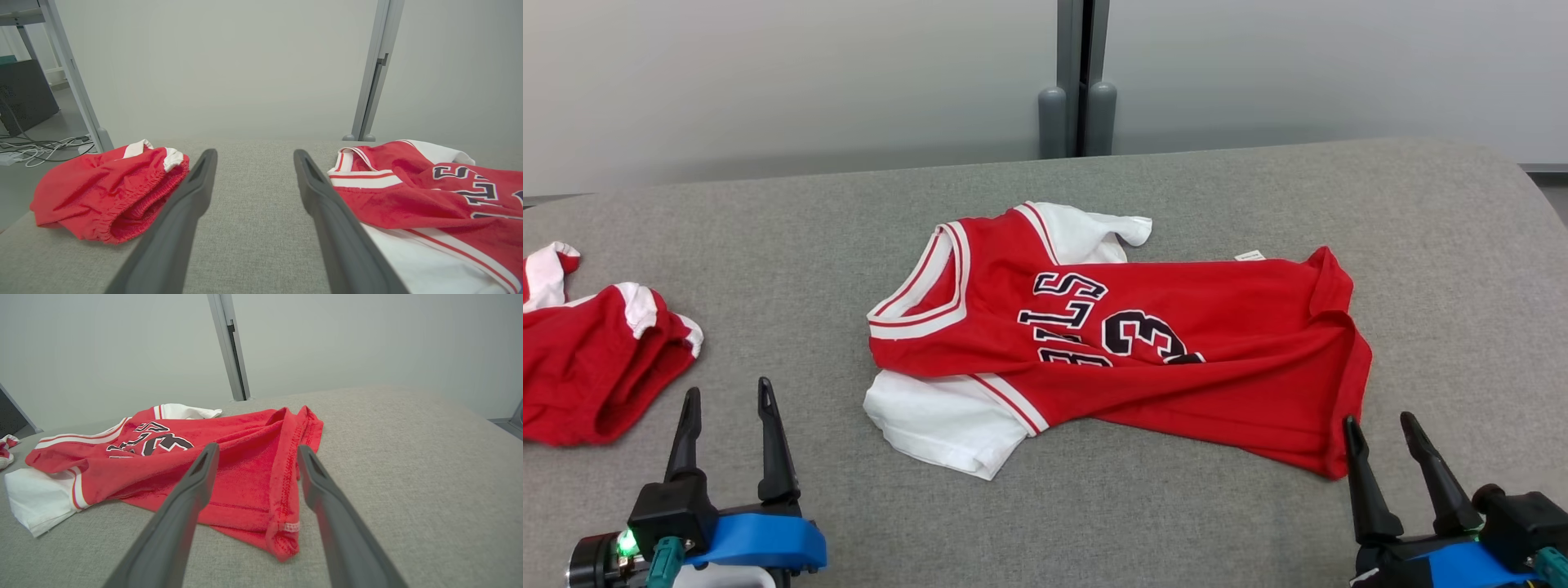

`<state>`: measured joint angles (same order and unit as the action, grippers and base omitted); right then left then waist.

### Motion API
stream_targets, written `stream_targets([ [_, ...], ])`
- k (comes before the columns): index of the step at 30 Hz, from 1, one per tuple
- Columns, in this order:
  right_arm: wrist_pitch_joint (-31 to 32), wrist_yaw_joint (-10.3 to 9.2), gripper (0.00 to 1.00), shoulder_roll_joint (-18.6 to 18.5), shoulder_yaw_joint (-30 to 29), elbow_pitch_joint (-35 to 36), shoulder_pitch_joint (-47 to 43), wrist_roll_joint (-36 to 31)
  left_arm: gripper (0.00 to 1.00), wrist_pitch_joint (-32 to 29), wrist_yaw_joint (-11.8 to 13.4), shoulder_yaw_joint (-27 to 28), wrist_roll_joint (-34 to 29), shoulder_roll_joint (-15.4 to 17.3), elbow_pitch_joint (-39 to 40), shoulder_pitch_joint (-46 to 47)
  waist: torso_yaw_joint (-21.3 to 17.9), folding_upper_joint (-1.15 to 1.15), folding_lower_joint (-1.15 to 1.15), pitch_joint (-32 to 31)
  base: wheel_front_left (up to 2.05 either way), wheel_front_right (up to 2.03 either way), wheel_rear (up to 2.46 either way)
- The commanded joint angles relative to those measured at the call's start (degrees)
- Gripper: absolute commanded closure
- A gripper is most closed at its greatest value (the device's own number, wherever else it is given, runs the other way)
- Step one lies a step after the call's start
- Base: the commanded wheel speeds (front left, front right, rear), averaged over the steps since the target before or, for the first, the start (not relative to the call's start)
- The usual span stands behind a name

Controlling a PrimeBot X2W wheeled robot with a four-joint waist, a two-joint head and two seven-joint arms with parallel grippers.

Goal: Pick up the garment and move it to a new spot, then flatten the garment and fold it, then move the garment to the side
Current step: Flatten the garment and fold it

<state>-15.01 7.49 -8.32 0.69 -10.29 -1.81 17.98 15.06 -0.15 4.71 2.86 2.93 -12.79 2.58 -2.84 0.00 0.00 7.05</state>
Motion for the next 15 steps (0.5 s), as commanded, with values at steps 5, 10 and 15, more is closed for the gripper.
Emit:
stream_targets([
  [5,-0.23,0.01,0.00,2.52,-0.92,2.39,-1.30,-5.01,0.00,0.16,-0.19,-0.28,-0.67,-0.08,-0.39,-0.79,0.75,0.00,0.00,-0.67,0.00,0.00,0.00],
  [10,-0.24,0.01,0.00,3.58,-2.07,2.37,-1.74,-7.39,0.00,0.16,-0.23,-0.66,-1.86,0.01,-0.65,-0.86,1.18,0.00,0.00,-0.82,0.00,0.00,0.00],
  [15,-0.24,0.01,0.00,3.91,-3.12,1.62,-1.98,-8.37,0.00,0.16,-0.23,-0.60,-2.18,0.28,-0.92,-1.03,1.31,0.00,0.00,-1.04,0.00,0.00,0.00],
])
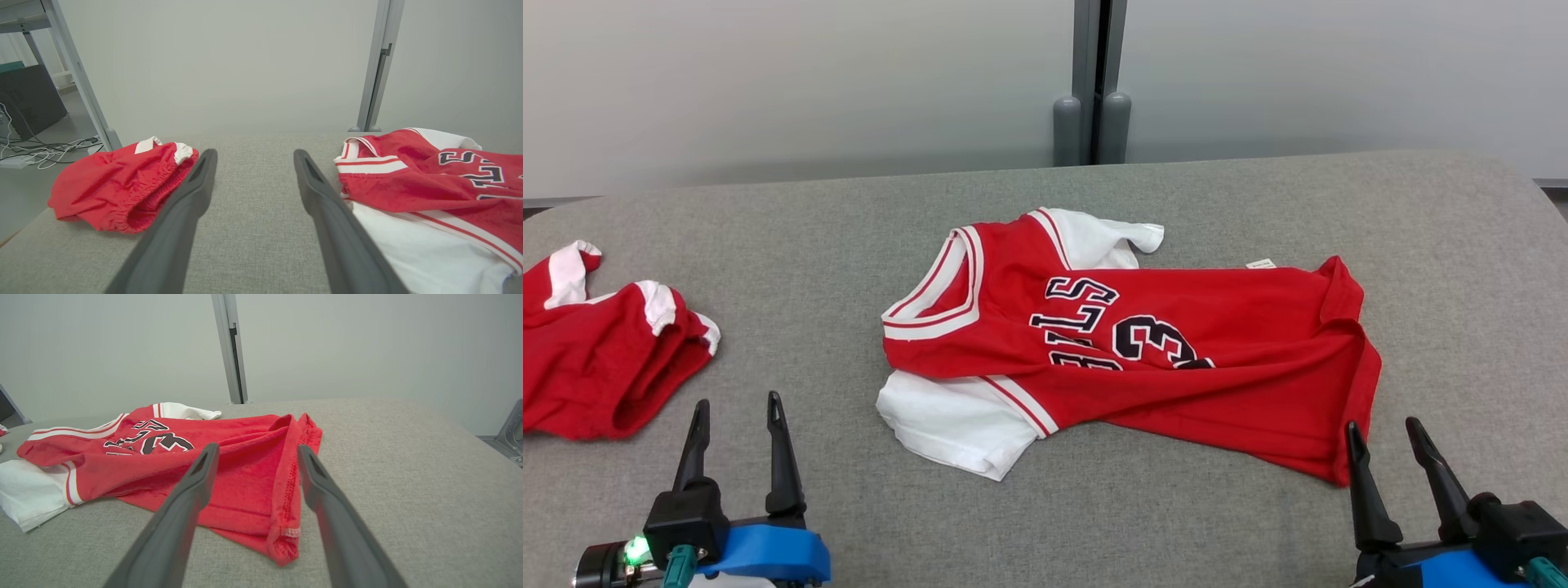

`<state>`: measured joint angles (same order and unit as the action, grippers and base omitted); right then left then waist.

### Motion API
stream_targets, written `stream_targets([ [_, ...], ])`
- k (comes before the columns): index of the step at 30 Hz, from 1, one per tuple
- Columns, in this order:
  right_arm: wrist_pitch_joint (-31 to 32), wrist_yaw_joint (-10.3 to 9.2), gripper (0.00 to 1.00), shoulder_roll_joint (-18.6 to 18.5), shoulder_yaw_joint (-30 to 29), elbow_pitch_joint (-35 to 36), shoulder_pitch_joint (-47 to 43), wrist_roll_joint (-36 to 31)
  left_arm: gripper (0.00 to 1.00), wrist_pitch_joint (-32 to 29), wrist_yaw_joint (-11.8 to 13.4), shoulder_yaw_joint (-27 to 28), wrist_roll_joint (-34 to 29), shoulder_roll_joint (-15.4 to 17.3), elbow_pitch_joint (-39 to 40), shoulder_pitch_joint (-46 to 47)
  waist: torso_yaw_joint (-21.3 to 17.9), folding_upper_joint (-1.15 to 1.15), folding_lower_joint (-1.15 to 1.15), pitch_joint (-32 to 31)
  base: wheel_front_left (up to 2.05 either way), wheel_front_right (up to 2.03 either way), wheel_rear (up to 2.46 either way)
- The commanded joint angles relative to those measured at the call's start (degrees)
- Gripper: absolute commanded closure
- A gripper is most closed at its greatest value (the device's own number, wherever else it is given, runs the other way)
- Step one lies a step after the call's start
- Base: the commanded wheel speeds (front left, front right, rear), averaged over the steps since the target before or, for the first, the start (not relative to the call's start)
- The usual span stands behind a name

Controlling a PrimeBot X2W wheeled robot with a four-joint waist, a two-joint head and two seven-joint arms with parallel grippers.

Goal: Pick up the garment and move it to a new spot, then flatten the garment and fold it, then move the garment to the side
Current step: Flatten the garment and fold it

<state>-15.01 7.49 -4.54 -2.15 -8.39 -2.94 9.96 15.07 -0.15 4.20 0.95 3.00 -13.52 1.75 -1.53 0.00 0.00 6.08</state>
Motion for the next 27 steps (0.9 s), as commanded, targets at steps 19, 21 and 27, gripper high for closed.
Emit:
stream_targets([
  [19,-0.24,0.01,0.00,0.84,-0.55,-1.93,-0.45,-1.71,0.00,0.15,0.55,-0.18,-0.39,0.82,-0.80,-0.19,-0.19,0.00,0.00,-0.55,0.00,0.00,0.00],
  [21,-0.24,0.01,0.00,0.86,-0.54,-2.11,-0.53,-1.75,0.00,0.15,0.55,-0.25,-0.43,0.88,-0.86,-0.28,-0.19,0.00,0.00,-0.64,0.00,0.00,0.00],
  [27,-0.24,0.01,0.00,0.88,-0.51,-2.54,-0.54,-2.02,0.00,0.15,0.76,-0.42,-0.36,0.86,-0.59,-0.66,-0.16,0.00,0.00,-0.79,0.00,0.00,0.00],
])
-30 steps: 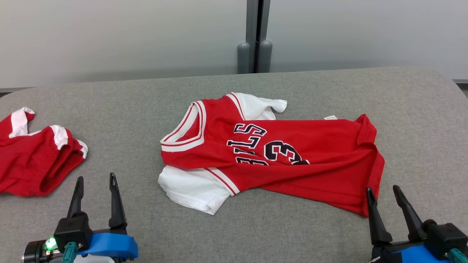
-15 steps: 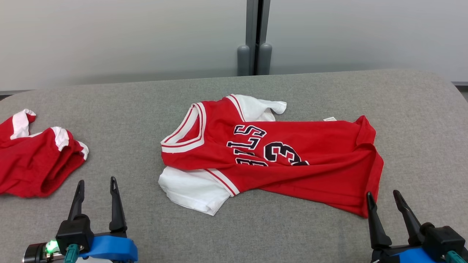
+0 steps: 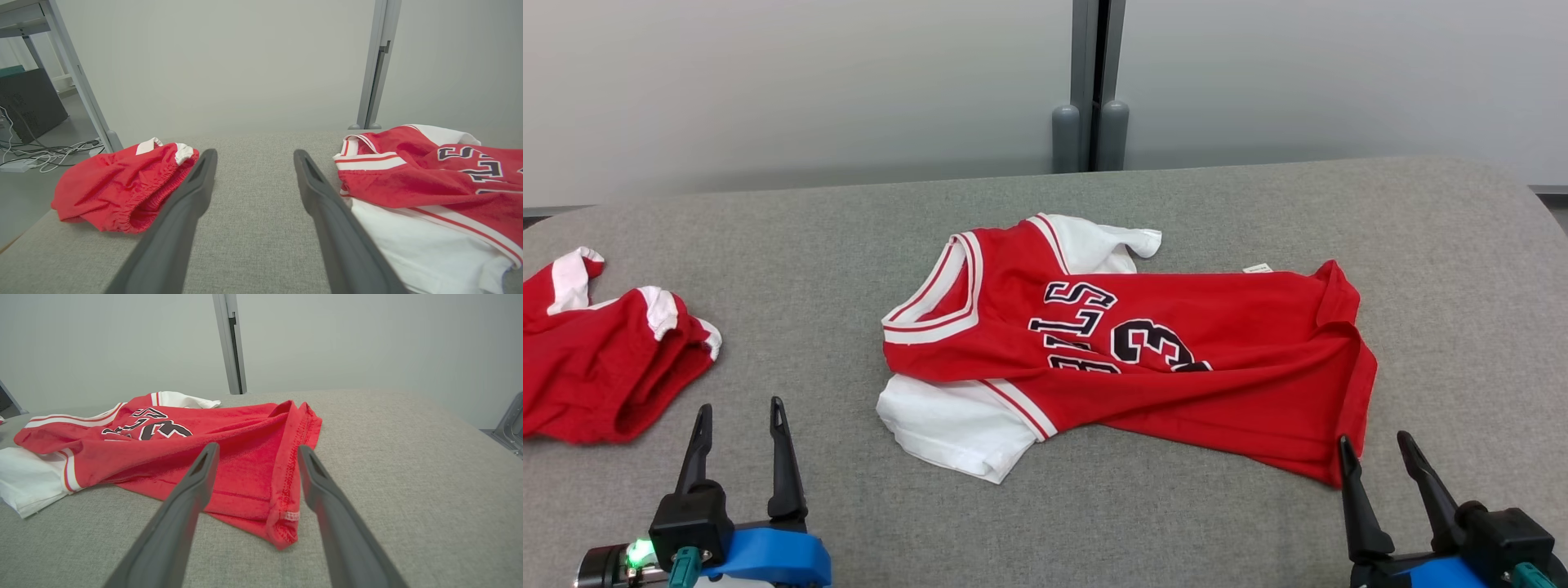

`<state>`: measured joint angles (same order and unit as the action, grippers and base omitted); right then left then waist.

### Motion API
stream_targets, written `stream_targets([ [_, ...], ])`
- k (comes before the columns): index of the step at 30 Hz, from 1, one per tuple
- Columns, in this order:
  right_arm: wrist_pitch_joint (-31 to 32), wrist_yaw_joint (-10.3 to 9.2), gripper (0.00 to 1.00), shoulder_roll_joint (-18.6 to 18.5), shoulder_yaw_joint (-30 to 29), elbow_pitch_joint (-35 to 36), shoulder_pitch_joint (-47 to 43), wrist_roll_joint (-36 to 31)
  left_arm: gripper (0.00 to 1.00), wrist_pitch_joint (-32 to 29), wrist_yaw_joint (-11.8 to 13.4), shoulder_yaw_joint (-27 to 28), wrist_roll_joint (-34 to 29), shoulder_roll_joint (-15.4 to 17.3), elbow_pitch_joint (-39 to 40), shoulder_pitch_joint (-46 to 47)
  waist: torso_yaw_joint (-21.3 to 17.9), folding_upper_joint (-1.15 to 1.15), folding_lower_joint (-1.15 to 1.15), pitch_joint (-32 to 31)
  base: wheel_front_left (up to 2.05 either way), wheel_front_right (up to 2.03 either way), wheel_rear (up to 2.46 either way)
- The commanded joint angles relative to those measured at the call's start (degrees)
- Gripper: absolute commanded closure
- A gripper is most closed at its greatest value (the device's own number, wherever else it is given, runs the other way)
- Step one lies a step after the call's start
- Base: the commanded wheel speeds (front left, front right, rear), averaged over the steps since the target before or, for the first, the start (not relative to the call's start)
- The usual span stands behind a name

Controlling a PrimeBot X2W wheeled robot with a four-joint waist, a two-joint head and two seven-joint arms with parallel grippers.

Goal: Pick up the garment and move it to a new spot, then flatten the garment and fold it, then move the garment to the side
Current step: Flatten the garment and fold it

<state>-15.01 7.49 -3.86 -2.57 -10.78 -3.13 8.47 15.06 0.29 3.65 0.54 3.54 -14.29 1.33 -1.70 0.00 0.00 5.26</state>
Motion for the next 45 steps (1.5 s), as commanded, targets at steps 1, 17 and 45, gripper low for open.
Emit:
stream_targets([
  [1,-0.24,0.01,0.00,0.20,-0.08,-0.21,-0.31,-0.50,0.00,0.16,0.32,0.16,0.10,0.35,0.12,-0.24,0.00,0.00,0.00,-0.04,0.00,0.00,0.00],
  [17,-0.23,0.01,0.00,-1.34,0.65,-10.51,4.49,-4.21,0.00,0.16,-4.76,-7.05,-2.29,2.71,-10.32,4.72,-1.72,0.00,0.00,0.53,0.00,0.00,0.00],
  [45,-0.24,0.01,0.00,-0.93,7.56,-23.41,15.44,-5.02,0.00,0.15,-7.47,-15.10,0.02,5.43,-38.37,21.14,-6.22,0.00,0.00,4.03,0.00,0.00,0.00],
])
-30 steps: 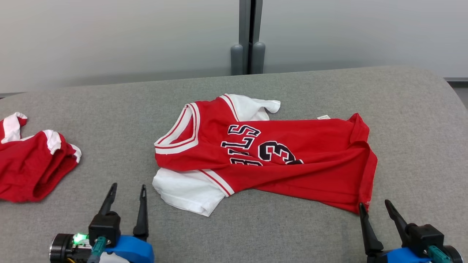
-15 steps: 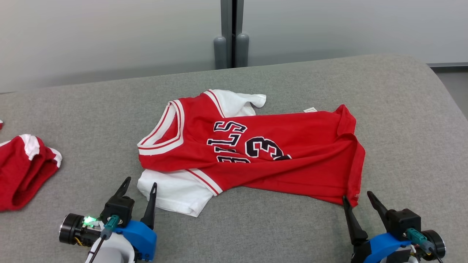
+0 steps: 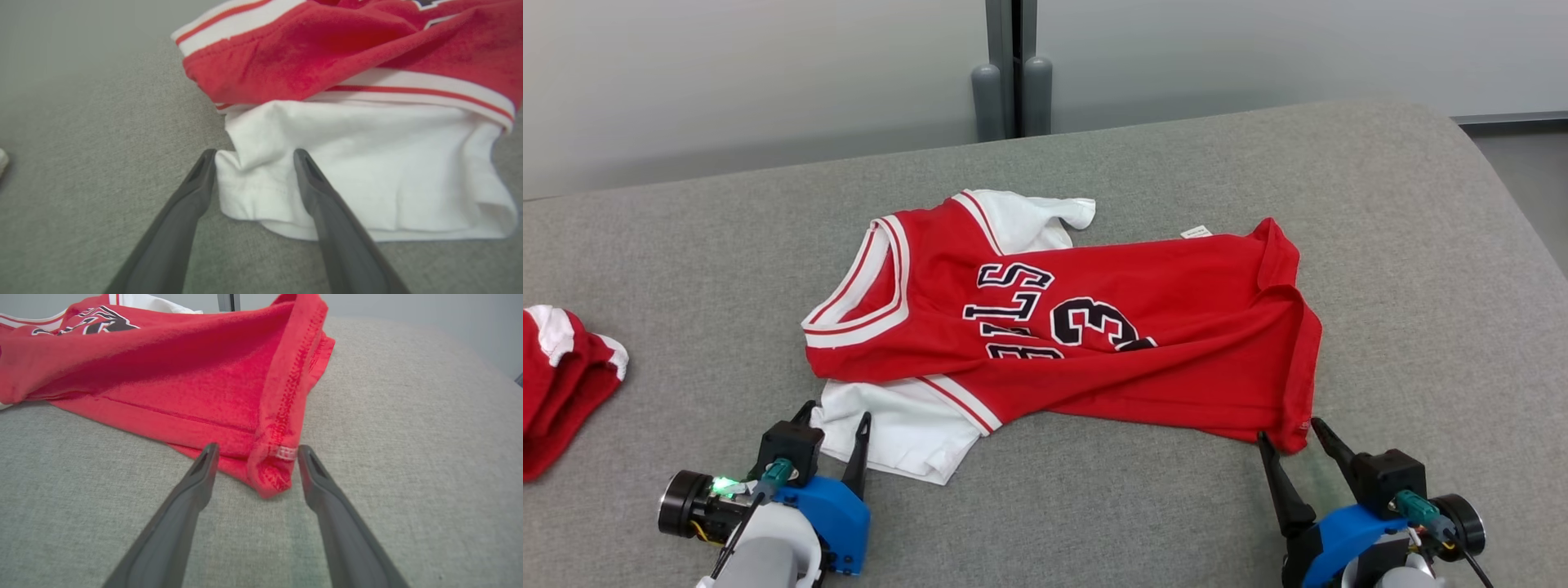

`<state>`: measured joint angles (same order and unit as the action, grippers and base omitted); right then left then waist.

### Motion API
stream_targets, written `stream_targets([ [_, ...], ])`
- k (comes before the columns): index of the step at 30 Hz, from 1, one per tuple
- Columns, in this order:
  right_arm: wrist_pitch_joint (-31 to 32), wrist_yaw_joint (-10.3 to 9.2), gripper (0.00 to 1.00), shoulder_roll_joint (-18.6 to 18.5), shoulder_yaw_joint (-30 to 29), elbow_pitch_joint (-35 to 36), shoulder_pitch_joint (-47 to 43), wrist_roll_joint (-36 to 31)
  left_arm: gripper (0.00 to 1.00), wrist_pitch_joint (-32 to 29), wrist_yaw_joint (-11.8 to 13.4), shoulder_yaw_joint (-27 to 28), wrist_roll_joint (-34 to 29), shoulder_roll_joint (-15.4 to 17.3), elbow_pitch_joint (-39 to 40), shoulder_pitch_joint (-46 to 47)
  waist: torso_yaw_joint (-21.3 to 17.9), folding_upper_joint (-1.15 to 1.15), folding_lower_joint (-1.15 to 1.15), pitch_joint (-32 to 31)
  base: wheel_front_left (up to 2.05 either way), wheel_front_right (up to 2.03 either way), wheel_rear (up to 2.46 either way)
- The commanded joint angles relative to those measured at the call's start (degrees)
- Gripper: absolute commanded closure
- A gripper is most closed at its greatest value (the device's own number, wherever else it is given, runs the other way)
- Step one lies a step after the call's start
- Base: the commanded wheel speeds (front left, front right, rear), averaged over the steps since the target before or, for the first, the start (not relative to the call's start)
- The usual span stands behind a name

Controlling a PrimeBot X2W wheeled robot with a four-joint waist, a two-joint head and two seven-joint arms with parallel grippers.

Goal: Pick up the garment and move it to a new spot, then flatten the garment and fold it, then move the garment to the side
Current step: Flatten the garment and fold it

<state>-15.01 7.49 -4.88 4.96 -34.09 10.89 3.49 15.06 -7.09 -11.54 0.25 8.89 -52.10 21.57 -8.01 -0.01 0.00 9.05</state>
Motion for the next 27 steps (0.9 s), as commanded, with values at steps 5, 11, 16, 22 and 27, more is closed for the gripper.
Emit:
stream_targets([
  [5,-0.23,0.01,0.00,0.35,0.25,-0.48,2.22,0.12,0.00,0.14,0.22,-0.20,0.75,0.06,-1.47,2.20,0.17,0.01,0.00,1.02,0.00,0.00,0.00],
  [11,-0.24,0.01,0.73,0.55,0.35,-2.09,2.85,0.48,0.16,-0.04,0.33,-0.16,2.07,-0.86,-5.10,2.98,0.19,0.01,0.00,1.25,0.00,0.00,0.00],
  [16,-0.23,0.01,1.00,0.32,-0.19,-2.97,2.36,0.67,1.00,-0.07,-0.05,-0.41,3.63,-1.36,-7.28,3.73,0.29,0.01,0.00,1.19,0.00,0.00,0.00],
  [22,-0.23,0.01,1.00,-0.03,-0.70,-0.71,1.71,1.40,1.00,0.09,-0.29,1.20,6.60,-1.88,-1.95,2.01,0.58,0.01,0.00,0.66,0.00,0.00,0.00],
  [27,-0.23,0.01,1.00,-0.96,0.61,5.73,-1.12,5.61,1.00,0.09,-0.38,3.08,8.75,-2.56,8.26,-1.77,1.29,0.01,0.00,-0.21,0.00,0.00,0.00],
])
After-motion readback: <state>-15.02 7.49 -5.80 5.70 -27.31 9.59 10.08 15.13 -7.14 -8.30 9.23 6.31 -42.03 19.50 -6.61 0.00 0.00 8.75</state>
